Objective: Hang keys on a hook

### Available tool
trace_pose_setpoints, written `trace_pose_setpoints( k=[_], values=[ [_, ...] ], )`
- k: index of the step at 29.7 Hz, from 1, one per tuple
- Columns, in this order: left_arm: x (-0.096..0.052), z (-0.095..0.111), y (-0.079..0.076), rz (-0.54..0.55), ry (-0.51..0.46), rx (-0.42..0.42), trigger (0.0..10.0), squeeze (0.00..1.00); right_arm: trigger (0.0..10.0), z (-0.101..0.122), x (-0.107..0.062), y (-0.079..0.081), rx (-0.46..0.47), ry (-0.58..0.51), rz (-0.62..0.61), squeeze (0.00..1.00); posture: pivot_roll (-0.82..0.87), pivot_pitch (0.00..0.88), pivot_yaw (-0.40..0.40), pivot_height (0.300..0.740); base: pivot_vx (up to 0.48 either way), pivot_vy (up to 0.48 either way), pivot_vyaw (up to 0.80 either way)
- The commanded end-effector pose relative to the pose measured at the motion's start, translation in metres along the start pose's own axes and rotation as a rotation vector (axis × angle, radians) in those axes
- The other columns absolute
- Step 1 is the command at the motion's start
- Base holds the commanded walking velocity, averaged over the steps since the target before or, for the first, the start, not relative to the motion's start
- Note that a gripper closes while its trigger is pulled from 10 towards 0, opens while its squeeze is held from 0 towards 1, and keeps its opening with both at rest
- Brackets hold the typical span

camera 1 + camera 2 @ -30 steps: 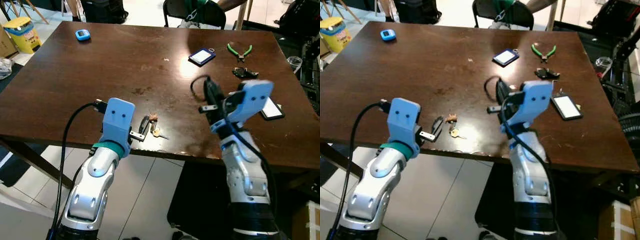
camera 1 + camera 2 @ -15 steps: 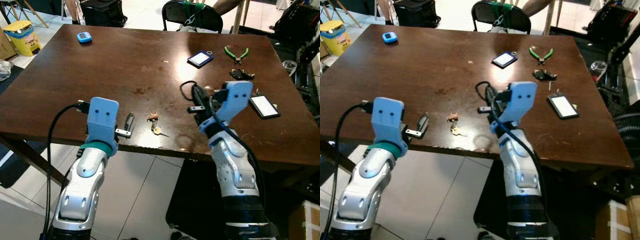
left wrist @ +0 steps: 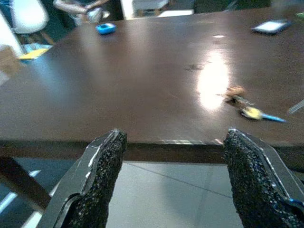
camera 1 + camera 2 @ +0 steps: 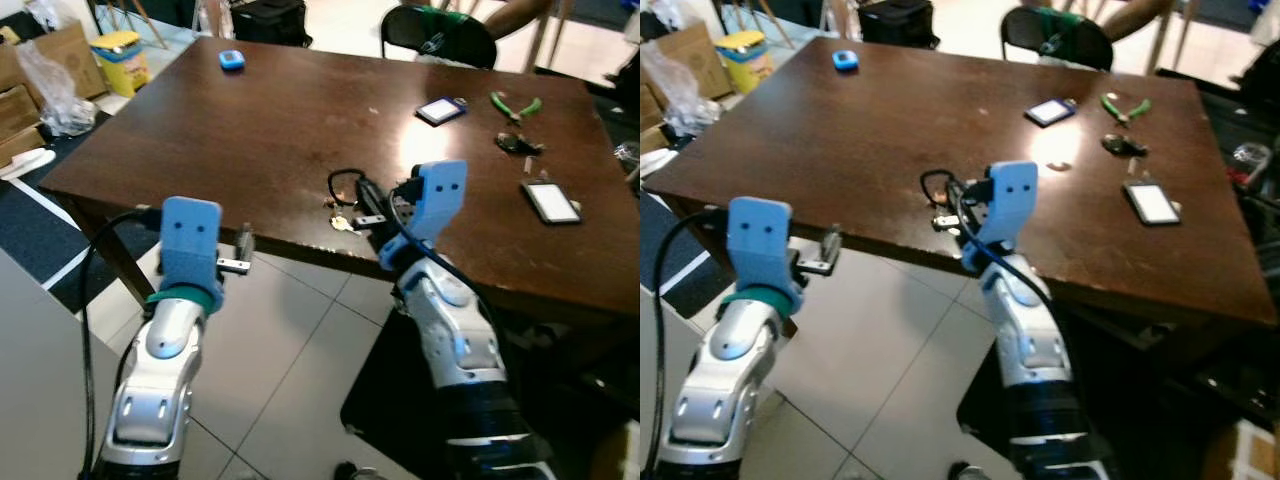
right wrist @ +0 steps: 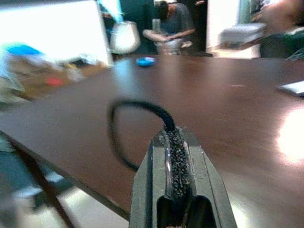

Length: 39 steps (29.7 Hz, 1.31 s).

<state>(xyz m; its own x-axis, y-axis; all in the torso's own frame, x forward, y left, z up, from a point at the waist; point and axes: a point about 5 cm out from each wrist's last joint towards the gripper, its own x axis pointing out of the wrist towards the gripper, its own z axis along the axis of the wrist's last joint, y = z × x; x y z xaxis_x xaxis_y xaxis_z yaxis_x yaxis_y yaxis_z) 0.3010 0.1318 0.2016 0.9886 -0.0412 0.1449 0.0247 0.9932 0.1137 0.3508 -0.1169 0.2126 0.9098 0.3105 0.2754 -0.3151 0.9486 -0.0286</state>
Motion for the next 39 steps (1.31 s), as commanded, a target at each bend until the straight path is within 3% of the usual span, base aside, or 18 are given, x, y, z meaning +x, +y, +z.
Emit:
trace_pose_setpoints(
  k=[1,8,17,29,39],
  values=[
    [-0.001,-0.008,0.003,0.016,0.028,0.007,10.0,0.00,10.0,-0.011,-0.001,0.007,-0.060,0.041,0.022,0.00,-0.06,0.067,0.037,0.740,-0.416,0.000,0.00],
    [0.003,-0.007,-0.005,0.007,0.017,-0.016,10.0,0.00,10.0,-0.008,-0.002,0.001,-0.096,0.040,0.044,0.00,-0.07,0.064,0.021,0.740,-0.418,0.000,0.00],
    [0.004,-0.007,-0.005,0.003,0.012,-0.015,10.0,0.00,10.0,-0.004,0.001,0.006,-0.122,0.014,0.083,0.00,-0.07,0.060,0.011,0.740,-0.332,0.000,0.00],
    [0.006,0.004,-0.013,-0.048,0.009,-0.009,10.0,0.00,10.0,0.027,0.010,0.015,-0.120,-0.117,0.108,0.00,-0.07,0.056,0.021,0.740,0.000,0.000,0.77],
    [0.007,0.019,-0.014,-0.050,-0.100,0.022,10.0,0.00,10.0,0.038,0.012,0.017,-0.108,-0.166,0.113,0.00,-0.07,0.055,0.026,0.740,0.000,0.000,0.77]
  ],
)
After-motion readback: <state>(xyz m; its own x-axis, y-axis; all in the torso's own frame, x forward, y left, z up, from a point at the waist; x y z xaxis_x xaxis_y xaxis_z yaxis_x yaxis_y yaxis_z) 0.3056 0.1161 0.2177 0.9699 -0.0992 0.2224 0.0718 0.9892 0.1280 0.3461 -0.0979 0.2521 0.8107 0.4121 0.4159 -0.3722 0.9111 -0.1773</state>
